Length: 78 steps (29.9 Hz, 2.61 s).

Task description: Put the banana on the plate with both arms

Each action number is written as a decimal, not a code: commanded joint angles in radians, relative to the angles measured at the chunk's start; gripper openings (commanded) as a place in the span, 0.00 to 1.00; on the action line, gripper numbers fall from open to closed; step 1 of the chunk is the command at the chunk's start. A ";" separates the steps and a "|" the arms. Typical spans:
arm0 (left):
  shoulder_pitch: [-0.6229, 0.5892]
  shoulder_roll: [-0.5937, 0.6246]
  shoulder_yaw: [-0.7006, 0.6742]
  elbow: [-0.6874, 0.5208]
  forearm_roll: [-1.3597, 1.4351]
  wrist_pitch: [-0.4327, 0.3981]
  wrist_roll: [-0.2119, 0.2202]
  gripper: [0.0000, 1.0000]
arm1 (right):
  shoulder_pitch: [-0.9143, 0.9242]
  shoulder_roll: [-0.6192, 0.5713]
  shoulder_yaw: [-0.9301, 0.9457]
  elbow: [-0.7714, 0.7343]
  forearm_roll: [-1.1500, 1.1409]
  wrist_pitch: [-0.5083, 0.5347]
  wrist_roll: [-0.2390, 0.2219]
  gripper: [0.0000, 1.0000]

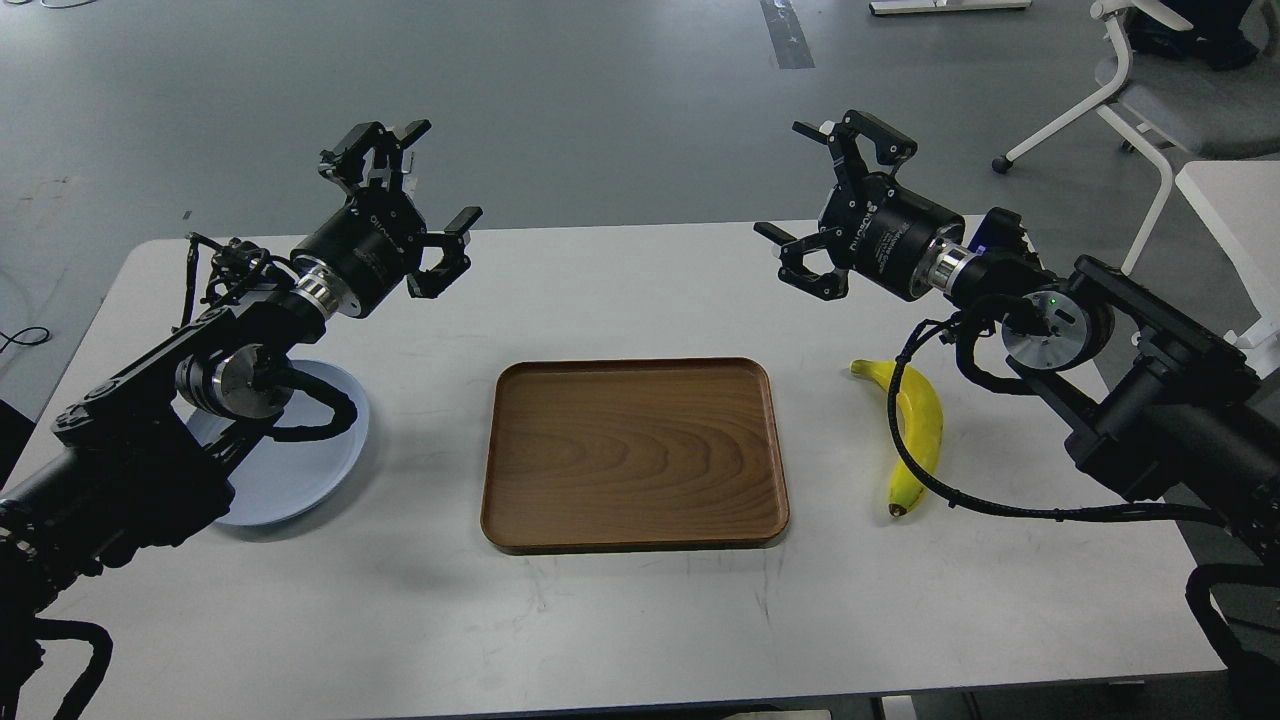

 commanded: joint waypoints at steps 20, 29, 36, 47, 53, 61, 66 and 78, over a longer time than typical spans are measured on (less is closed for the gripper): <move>-0.002 -0.002 0.015 -0.017 0.004 -0.001 0.002 0.98 | 0.021 -0.002 -0.002 -0.002 -0.011 -0.002 0.000 1.00; -0.005 0.008 0.015 -0.017 0.004 0.001 0.002 0.98 | 0.040 -0.002 -0.005 0.000 -0.011 -0.002 0.000 1.00; -0.004 0.011 0.015 -0.017 0.004 0.001 0.004 0.98 | 0.052 -0.002 -0.007 0.000 -0.011 -0.002 0.000 1.00; -0.005 0.014 0.015 -0.017 0.004 0.001 0.004 0.98 | 0.060 -0.002 -0.007 0.003 -0.011 0.001 0.002 1.00; -0.005 0.014 0.015 -0.017 0.004 -0.001 0.002 0.98 | 0.072 -0.002 -0.007 0.008 -0.011 0.001 0.003 1.00; -0.013 0.011 0.015 -0.017 0.010 0.001 0.000 0.98 | 0.072 -0.003 -0.007 0.008 -0.013 0.001 0.002 1.00; -0.019 0.011 0.015 -0.017 0.018 0.002 -0.001 0.98 | 0.067 -0.003 -0.009 0.008 -0.014 0.001 0.002 1.00; -0.036 0.034 0.017 -0.142 0.520 0.210 -0.150 0.98 | 0.063 -0.009 -0.009 0.005 -0.022 0.001 0.005 1.00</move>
